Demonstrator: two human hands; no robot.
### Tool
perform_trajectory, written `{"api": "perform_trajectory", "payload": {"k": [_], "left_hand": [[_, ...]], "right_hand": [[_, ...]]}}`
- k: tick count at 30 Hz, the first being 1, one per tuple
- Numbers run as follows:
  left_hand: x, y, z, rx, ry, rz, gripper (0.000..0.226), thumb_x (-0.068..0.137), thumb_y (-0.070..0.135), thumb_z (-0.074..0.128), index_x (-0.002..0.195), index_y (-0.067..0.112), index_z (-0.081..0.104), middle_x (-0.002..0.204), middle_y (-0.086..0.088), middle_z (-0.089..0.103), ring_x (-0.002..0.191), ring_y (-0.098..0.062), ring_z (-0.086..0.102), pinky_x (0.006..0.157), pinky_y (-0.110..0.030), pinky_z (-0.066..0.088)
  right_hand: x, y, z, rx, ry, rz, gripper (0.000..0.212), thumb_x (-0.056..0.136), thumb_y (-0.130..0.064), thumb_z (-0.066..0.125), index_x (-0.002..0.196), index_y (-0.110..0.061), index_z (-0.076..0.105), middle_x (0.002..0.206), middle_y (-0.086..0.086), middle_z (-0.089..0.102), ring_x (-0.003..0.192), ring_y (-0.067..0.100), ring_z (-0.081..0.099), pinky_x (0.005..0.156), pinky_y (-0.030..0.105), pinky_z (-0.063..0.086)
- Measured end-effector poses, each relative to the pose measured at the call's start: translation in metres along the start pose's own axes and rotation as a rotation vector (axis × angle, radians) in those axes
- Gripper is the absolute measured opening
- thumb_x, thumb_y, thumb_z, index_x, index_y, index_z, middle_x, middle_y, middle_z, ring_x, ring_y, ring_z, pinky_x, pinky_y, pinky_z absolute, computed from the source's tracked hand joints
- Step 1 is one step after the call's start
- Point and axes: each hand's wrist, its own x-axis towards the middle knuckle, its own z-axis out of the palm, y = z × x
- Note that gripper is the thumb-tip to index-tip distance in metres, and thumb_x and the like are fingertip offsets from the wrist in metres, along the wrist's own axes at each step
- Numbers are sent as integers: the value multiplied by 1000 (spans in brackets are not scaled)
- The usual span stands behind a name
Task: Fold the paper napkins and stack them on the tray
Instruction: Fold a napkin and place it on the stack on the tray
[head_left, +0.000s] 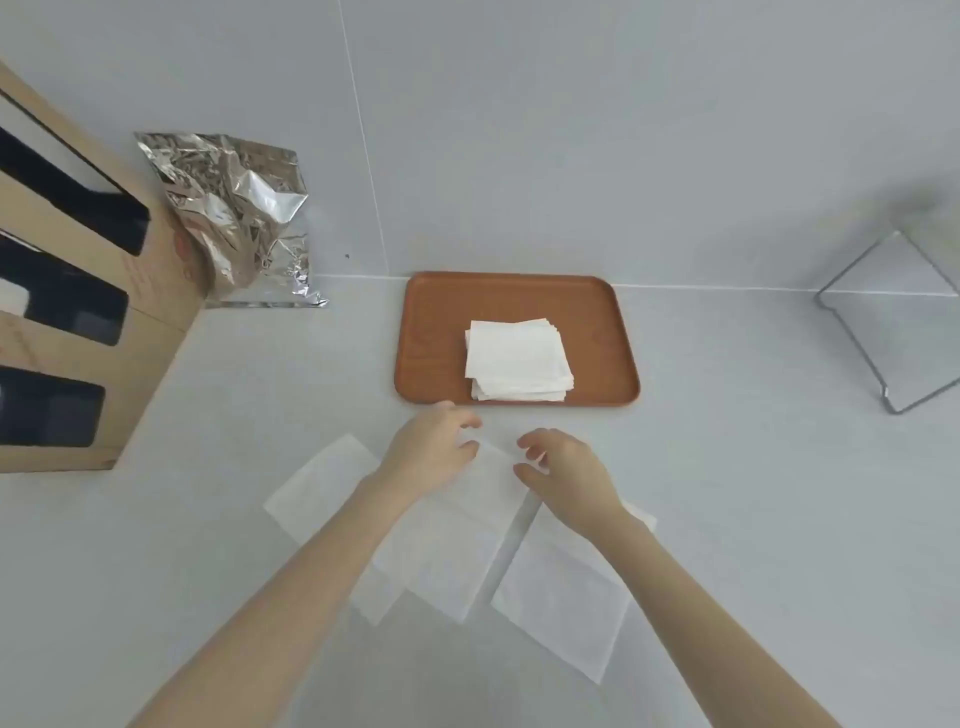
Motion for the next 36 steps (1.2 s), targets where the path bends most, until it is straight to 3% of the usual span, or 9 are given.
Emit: {"api": "perform_trajectory", "payload": {"k": [4, 11, 14, 17, 19, 25, 30, 33, 36], "left_hand": [[14, -5, 9, 274, 30, 6, 29, 88, 12, 47, 116, 12, 53, 117, -11, 53, 111, -27, 47, 84, -39, 45], [19, -13, 16, 250, 72, 38, 11, 85, 10, 53, 91, 6, 61, 105, -13, 58, 99, -31, 51, 78, -40, 41], [12, -11, 7, 112, 35, 10, 11, 84, 11, 52, 91, 7, 60, 101, -13, 64, 95, -30, 56, 79, -39, 44], [-7, -8, -6, -69, -27, -13, 9, 83, 9, 54, 90, 10, 60, 90, -8, 66, 87, -23, 60, 76, -33, 48], [-21, -5, -18, -159, -67, -31, 14, 81, 8, 58, 93, 14, 61, 81, -2, 62, 75, -13, 58, 67, -17, 45], [-62, 31, -69, -306, -139, 25, 15, 75, 11, 69, 74, 26, 67, 64, 7, 63, 60, 2, 54, 56, -4, 40], [-76, 53, -105, -349, -102, 125, 12, 65, 40, 66, 70, 29, 68, 77, 13, 68, 64, -1, 58, 58, -9, 42], [-59, 46, -101, -345, -4, 76, 9, 73, 18, 71, 69, 26, 68, 61, 24, 65, 57, 4, 55, 53, -4, 38], [-35, 27, -82, -296, 56, 0, 18, 74, 9, 69, 69, 26, 67, 68, 12, 69, 65, -5, 57, 55, -3, 39]], "right_hand": [[9, 8, 8, -316, 40, 26, 24, 86, -21, 55, 106, -9, 56, 105, 8, 59, 103, 26, 50, 77, 33, 42], [15, 15, 14, -271, 78, 4, 11, 83, -13, 52, 88, -6, 59, 93, 10, 61, 94, 26, 50, 65, 30, 35], [13, 14, 5, -49, 53, 28, 7, 80, -12, 56, 83, -7, 61, 85, 7, 64, 82, 24, 55, 67, 32, 45], [5, 7, -12, 234, -6, 88, 9, 77, -6, 61, 82, -12, 65, 70, 0, 61, 64, 11, 54, 60, 11, 43], [-3, 2, -26, 279, -84, 97, 19, 78, -6, 61, 94, -15, 65, 70, -3, 59, 62, 5, 52, 55, 6, 40], [-42, -24, -77, 339, -162, -48, 19, 79, -5, 60, 76, -22, 68, 82, 4, 70, 65, 6, 53, 68, 23, 44], [-51, -38, -105, 552, -168, -164, 8, 80, -2, 65, 76, -9, 66, 76, 5, 66, 70, 17, 60, 68, 27, 47], [-36, -36, -101, 624, -108, -136, 8, 78, 0, 65, 77, -8, 65, 63, -2, 62, 54, 7, 55, 54, 12, 42], [-11, -27, -83, 603, -47, -77, 9, 78, -1, 65, 78, -10, 64, 54, -7, 55, 48, 4, 51, 48, 8, 37]]}}
